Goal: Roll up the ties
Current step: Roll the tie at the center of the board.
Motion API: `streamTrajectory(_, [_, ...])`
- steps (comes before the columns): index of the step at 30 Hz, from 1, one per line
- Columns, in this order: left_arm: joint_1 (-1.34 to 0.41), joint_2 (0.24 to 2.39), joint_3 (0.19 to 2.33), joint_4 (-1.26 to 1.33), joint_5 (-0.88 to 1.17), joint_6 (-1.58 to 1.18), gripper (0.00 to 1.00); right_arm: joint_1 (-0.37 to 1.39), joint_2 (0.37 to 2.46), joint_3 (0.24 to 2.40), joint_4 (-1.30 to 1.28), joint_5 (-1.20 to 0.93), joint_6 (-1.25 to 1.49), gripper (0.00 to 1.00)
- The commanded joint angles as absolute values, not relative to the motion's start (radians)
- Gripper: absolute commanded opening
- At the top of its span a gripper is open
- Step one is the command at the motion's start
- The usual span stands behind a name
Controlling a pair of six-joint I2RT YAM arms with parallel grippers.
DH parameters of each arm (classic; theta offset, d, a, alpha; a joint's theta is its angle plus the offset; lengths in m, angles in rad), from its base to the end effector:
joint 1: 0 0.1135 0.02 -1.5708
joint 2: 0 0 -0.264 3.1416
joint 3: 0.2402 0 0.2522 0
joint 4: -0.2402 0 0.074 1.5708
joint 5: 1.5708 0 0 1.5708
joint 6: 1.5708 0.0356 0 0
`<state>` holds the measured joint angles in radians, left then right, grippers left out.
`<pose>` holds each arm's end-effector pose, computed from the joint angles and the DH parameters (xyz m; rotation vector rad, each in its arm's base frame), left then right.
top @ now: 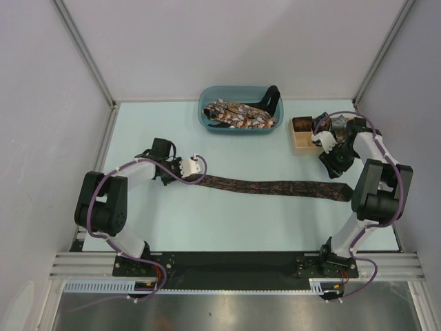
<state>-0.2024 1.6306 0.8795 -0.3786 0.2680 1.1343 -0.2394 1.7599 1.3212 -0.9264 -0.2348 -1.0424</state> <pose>0.2940 -0.0699 0.1558 1.6921 2.0148 -0.0518 0.3314 -0.0724 0.2167 -1.1400 2.5969 0.0931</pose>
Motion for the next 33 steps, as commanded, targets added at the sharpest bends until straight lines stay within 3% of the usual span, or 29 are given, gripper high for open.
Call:
streamTrajectory(1, [-0.196,1.621,0.893,-0.414,0.273,1.138,0.26,-0.215,1.775,1.252,-0.795,-0.209,-1.118,0.45])
streamTrajectory(17, [-0.196,1.632,0.916,-0.431,0.256,1.137,0.27,-0.207,1.810,1.140,-0.733,-0.170,-1.241,0.48])
streamTrajectory(26, [-0.196,1.635,0.920,-0.436,0.258,1.147,0.28,-0.233,1.798,1.195,-0.922,-0.238,-1.256,0.49])
streamTrajectory(33, [-0.196,1.643,0.923,-0.436,0.261,1.146,0.28,-0.356,1.839,1.415,-1.015,-0.343,-1.132,0.50])
